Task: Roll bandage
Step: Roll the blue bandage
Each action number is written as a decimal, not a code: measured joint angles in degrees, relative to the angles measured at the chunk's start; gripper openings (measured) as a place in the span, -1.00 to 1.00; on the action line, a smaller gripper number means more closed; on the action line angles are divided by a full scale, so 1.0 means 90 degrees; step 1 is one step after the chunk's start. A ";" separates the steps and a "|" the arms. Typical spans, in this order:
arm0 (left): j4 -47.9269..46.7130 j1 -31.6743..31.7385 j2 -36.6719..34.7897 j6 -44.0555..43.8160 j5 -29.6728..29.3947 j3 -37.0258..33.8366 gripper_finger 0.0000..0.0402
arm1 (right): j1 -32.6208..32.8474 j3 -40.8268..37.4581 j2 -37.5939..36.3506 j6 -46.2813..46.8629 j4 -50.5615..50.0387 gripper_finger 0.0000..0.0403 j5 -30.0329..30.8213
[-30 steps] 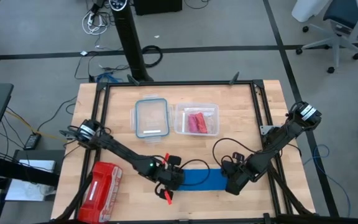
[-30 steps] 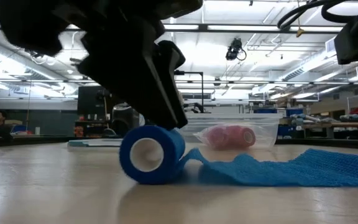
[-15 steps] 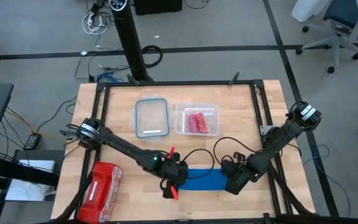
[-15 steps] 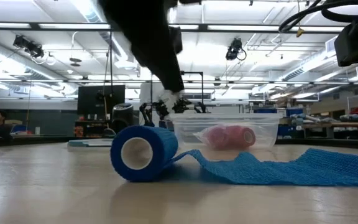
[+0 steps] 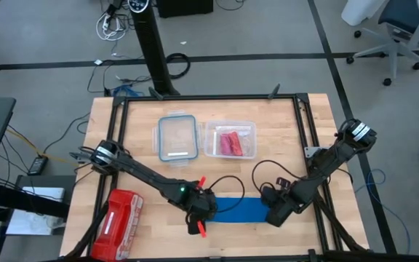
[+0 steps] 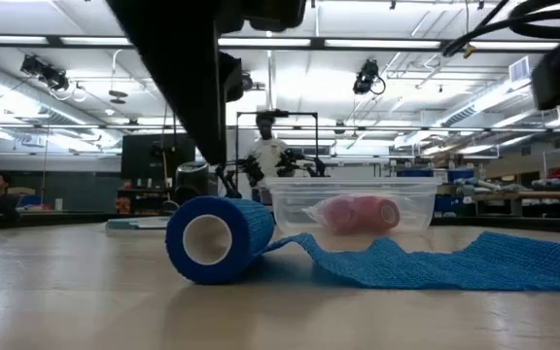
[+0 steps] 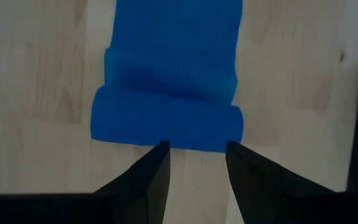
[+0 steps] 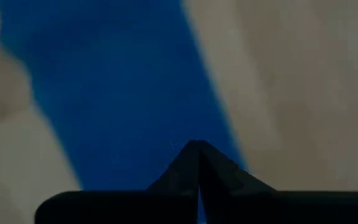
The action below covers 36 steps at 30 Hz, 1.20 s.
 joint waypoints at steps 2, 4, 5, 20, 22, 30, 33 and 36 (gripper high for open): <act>0.0007 -0.0051 0.0143 0.0111 -0.0002 -0.0001 -0.20 | 0.0196 0.0000 0.0000 0.0143 0.0000 -0.98 -0.0109; 0.0035 -0.0084 0.0197 0.0232 -0.0061 -0.0005 -0.20 | 0.0391 0.0000 0.0000 0.0362 0.0002 -0.97 -0.0141; 0.0055 -0.0093 0.0244 0.0250 -0.0123 -0.0005 -0.20 | 0.0481 0.0000 0.0000 0.0463 -0.0007 -0.96 -0.0142; 0.0360 -0.0085 0.0393 0.0656 -0.0700 0.0005 -0.20 | 0.0929 -0.0477 -0.0003 0.1031 0.0728 -0.97 -0.0057; 0.0449 -0.0085 0.0434 0.0792 -0.0725 0.0007 -0.20 | 0.0926 -0.0525 -0.0007 0.1038 0.0799 -0.97 -0.0062; 0.1407 -0.0039 0.0560 0.1427 -0.0717 0.0004 -0.20 | 0.0919 -0.0527 0.0007 0.0959 0.0890 -0.97 -0.0040; 0.1518 0.0028 0.0604 0.1468 -0.0659 0.0000 -0.20 | 0.0919 -0.0529 0.0007 0.0926 0.0897 -0.97 -0.0042; 0.1916 0.0060 0.0814 0.1591 -0.0584 0.0011 -0.20 | 0.0917 -0.0532 -0.0004 0.0926 0.0898 -0.98 -0.0045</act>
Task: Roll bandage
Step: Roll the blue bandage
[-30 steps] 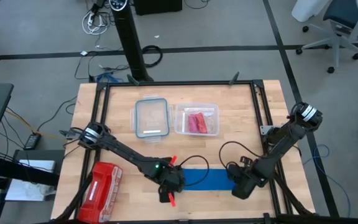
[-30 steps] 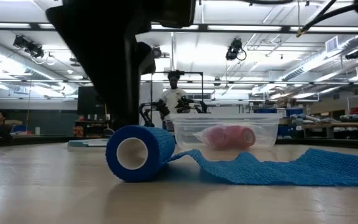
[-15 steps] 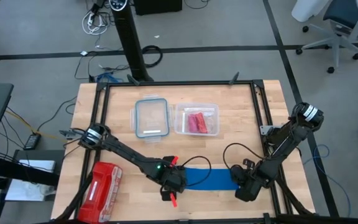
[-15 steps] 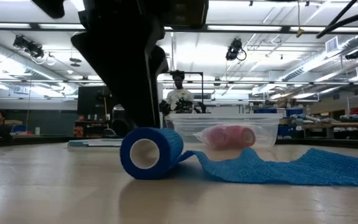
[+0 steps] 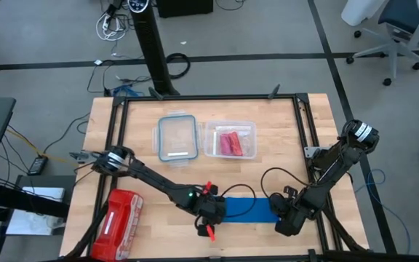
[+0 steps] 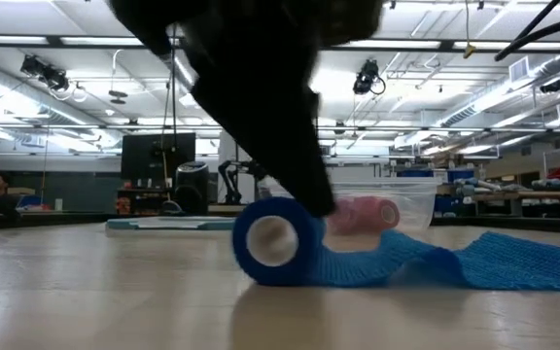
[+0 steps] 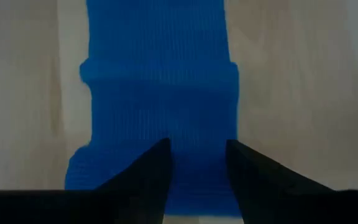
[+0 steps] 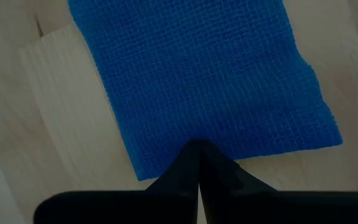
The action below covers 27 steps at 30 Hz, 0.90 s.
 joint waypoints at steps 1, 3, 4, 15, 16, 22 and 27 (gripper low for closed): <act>0.0130 0.0005 0.0061 0.0030 0.0022 0.0002 -0.20 | 0.0000 0.0000 -0.0011 0.0000 -0.0004 -0.98 0.0002; 0.0385 0.0008 0.0164 0.0100 0.0078 0.0003 -0.20 | 0.0000 0.0000 -0.0033 0.0007 -0.0009 -0.98 -0.0001; 0.0498 0.0014 0.0193 0.0137 0.0089 0.0003 -0.20 | 0.0000 -0.0003 -0.0048 0.0023 -0.0010 -0.98 0.0005; -0.0351 0.0138 0.0214 0.0516 0.0216 0.1196 -0.20 | -0.0017 -0.0021 -0.0515 0.0069 -0.0275 -0.99 0.0525; -0.0656 0.0142 0.0216 0.0523 0.0208 0.1358 -0.20 | -0.0017 -0.0017 -0.0516 0.0103 -0.0322 -0.99 0.0519; -0.2484 0.0148 0.0214 0.0523 0.0075 0.1825 -0.20 | 0.0021 -0.0017 -0.0516 0.0206 -0.0461 -0.97 0.0346; -0.2950 0.0148 0.0244 0.0520 0.0000 0.1658 -0.20 | 0.0048 -0.0017 -0.0516 0.0234 -0.0480 -0.98 0.0048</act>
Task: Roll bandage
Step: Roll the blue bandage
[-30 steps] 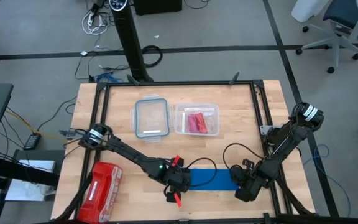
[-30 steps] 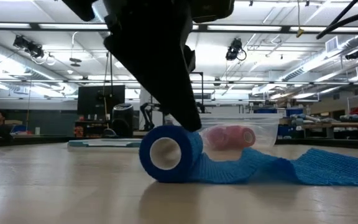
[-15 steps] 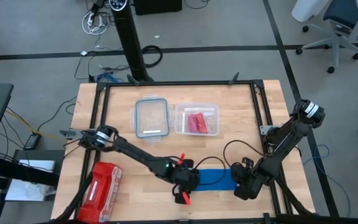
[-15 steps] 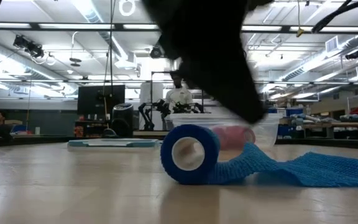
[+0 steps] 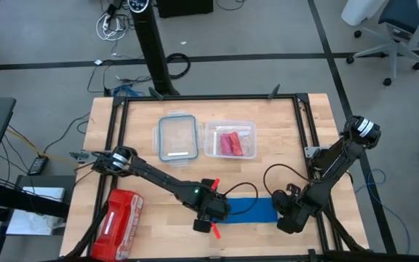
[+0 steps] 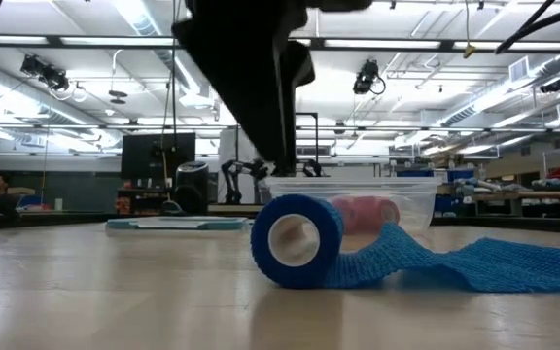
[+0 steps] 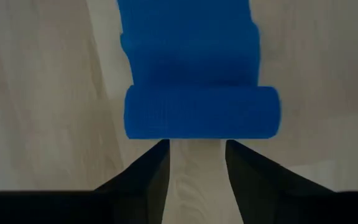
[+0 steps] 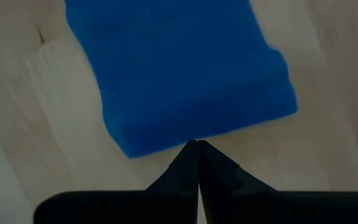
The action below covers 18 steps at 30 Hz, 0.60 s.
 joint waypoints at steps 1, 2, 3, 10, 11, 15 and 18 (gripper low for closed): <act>0.0014 0.0000 0.0017 0.0006 -0.0010 -0.0080 -0.20 | 0.0003 0.0000 0.0000 0.0022 -0.0016 -0.98 -0.0045; 0.0097 0.0000 0.0025 0.0010 -0.0009 -0.0188 -0.20 | 0.0003 0.0000 0.0000 0.0039 -0.0030 -0.98 -0.0092; 0.0275 0.0000 0.0028 0.0009 -0.0009 -0.0306 -0.20 | 0.0007 0.0000 0.0000 0.0048 -0.0036 -0.98 -0.0132; 0.1344 0.0000 0.0006 -0.0019 -0.0010 -0.0748 -0.20 | 0.0049 -0.0008 0.0000 0.0101 -0.0052 -0.96 -0.0155; 0.1512 0.0000 0.0006 -0.0025 -0.0009 -0.0754 -0.20 | 0.0049 -0.0024 0.0000 0.0111 -0.0048 -0.96 -0.0149; 0.1991 0.0005 0.0008 -0.0029 -0.0006 -0.0762 -0.20 | 0.0047 -0.0039 0.0002 0.0116 -0.0044 -0.97 -0.0129; 0.2229 0.0002 0.0013 -0.0031 0.0031 -0.0766 -0.20 | 0.0047 -0.0041 0.0005 0.0140 -0.0027 -0.98 -0.0126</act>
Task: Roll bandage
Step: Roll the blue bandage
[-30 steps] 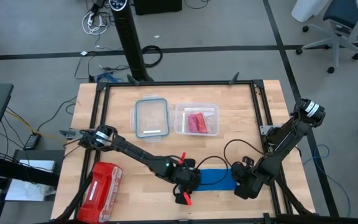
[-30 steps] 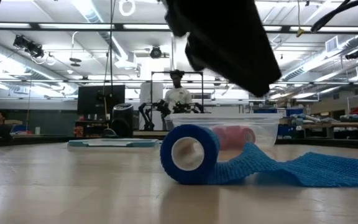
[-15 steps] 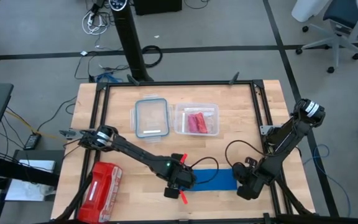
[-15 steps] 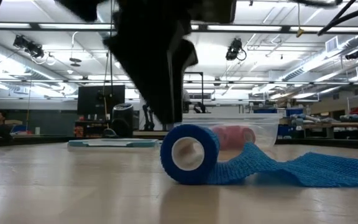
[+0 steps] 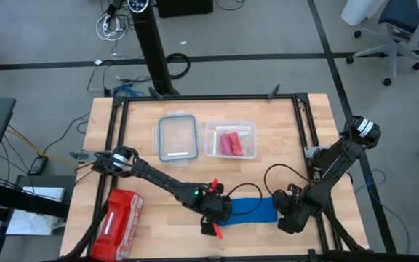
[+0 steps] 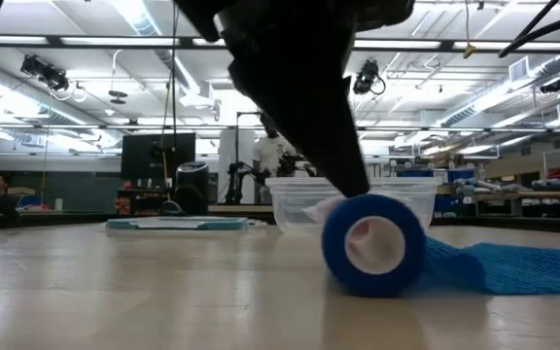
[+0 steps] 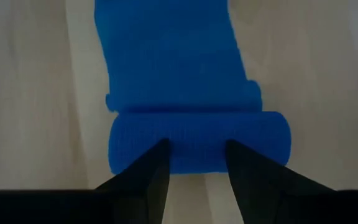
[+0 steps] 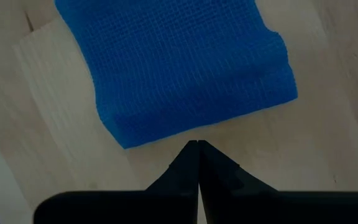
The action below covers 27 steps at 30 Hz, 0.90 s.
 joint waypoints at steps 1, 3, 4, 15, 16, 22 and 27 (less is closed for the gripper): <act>0.0069 -0.0004 0.0000 0.0000 0.0012 0.0000 -0.20 | 0.0000 0.0000 0.0000 0.0016 -0.0002 -0.98 0.0002; 0.0191 -0.0011 0.0063 0.0006 0.0030 0.0000 -0.20 | 0.0000 -0.0002 0.0002 0.0019 0.0015 -0.97 0.0003; 0.0243 -0.0012 0.0098 0.0010 0.0023 0.0000 -0.20 | 0.0000 -0.0002 0.0002 0.0019 0.0033 -0.97 0.0005; 0.1206 0.0045 0.0422 0.0155 0.0171 0.0010 -0.20 | -0.0063 -0.0002 0.0004 0.0052 0.0173 -0.98 0.0283; 0.1246 0.0068 0.0425 0.0171 0.0171 0.0006 -0.20 | -0.0064 -0.0002 0.0002 0.0038 0.0180 -0.98 0.0328; 0.1189 0.0149 0.0426 0.0204 0.0217 0.0090 -0.20 | -0.0097 -0.0002 -0.0007 -0.0033 0.0186 -0.97 0.0504; 0.0962 0.0136 0.0405 0.0419 0.0249 0.0638 -0.20 | -0.0095 -0.0002 -0.0007 -0.0077 0.0124 -0.98 0.0556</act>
